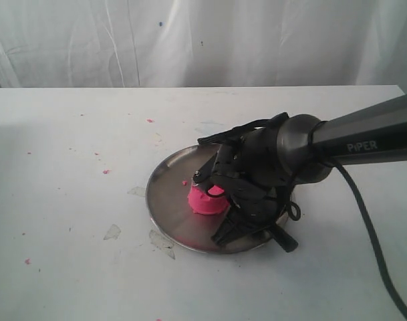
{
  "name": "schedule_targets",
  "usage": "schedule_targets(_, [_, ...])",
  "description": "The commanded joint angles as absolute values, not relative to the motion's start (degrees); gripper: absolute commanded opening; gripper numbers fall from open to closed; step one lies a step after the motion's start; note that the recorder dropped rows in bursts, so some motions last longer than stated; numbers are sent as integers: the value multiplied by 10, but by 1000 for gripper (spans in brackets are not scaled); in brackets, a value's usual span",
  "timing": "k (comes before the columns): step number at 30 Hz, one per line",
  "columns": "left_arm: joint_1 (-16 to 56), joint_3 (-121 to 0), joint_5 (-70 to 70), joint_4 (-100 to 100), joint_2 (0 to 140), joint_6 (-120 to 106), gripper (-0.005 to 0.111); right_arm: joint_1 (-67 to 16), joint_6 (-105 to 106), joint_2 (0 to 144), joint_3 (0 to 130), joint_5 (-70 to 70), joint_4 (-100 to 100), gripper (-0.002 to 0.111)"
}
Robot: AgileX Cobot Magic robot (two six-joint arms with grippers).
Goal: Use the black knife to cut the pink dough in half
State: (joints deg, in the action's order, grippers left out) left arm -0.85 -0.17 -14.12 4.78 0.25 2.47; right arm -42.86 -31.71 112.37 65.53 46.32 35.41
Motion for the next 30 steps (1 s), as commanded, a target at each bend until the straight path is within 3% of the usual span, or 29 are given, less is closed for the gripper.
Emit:
schedule_targets(1, [-7, 0, -142, 51, 0, 26, 0, -429, -354, 1124, 656, 499, 411, 0])
schedule_targets(9, [-7, 0, -142, 51, 0, 26, 0, -412, -357, 1102, 656, 523, 448, 0])
schedule_targets(15, [-7, 0, -142, 51, 0, 26, 0, -354, -150, 1033, 656, 472, 229, 0])
schedule_targets(19, [-7, 0, -142, 51, 0, 26, 0, -282, 97, 1017, 654, 562, -16, 0])
schedule_targets(30, [-7, 0, -142, 51, 0, 26, 0, -276, 132, 1055, 633, 493, -25, 0])
